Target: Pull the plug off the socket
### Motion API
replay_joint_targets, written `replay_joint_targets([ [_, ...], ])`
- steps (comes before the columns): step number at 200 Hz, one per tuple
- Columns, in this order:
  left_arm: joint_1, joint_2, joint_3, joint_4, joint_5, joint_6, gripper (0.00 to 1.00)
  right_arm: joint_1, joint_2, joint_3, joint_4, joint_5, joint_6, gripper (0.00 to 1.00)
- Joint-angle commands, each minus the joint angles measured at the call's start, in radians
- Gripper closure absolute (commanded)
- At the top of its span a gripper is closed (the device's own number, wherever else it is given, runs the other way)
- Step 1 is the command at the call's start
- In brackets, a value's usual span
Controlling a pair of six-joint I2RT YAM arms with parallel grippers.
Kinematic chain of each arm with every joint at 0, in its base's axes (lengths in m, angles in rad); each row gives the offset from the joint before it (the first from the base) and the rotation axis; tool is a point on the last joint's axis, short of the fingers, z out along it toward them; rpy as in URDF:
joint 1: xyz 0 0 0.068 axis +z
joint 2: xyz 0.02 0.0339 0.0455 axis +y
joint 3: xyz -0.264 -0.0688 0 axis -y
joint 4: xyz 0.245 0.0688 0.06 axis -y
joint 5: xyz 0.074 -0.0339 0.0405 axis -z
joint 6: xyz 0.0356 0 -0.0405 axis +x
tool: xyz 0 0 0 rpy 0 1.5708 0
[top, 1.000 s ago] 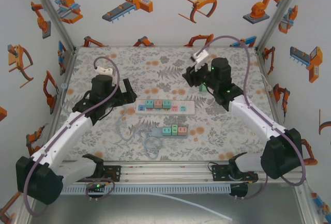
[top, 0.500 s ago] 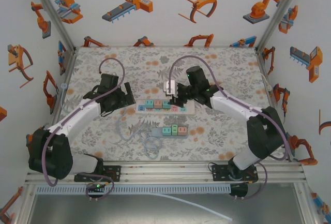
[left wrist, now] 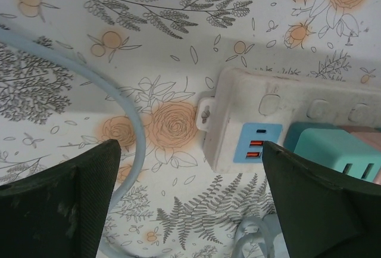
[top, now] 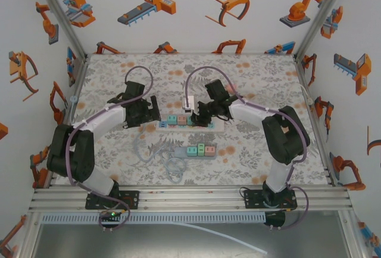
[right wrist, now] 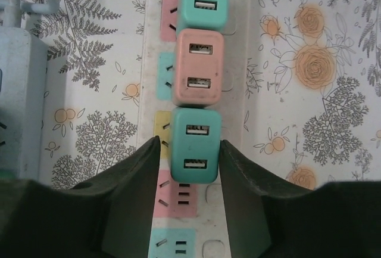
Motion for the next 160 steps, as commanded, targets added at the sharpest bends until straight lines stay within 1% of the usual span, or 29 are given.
replay_joint_targets([
  [1, -0.035, 0.038, 0.040, -0.021, -0.006, 0.035, 0.10, 0.012, 0.004, 0.028, 0.009, -0.022, 0.013, 0.61],
  [25, -0.050, 0.084, 0.059, -0.049, -0.057, 0.029, 0.18, 0.013, -0.003, 0.022, 0.012, -0.020, 0.013, 0.65],
  [50, -0.054, 0.112, 0.067, -0.059, -0.060, 0.026, 0.24, 0.013, -0.012, 0.019, 0.015, -0.024, 0.013, 0.67],
  [92, -0.060, 0.130, 0.064, -0.071, -0.068, 0.032, 0.25, 0.014, -0.021, 0.019, 0.039, -0.037, 0.036, 0.74],
  [135, -0.068, 0.128, 0.036, -0.073, -0.084, 0.033, 0.27, 0.015, -0.038, 0.020, 0.084, -0.050, 0.082, 0.75],
  [160, -0.077, 0.116, 0.008, -0.068, -0.095, 0.034, 0.28, 0.015, -0.040, 0.038, 0.083, -0.036, 0.113, 0.81],
])
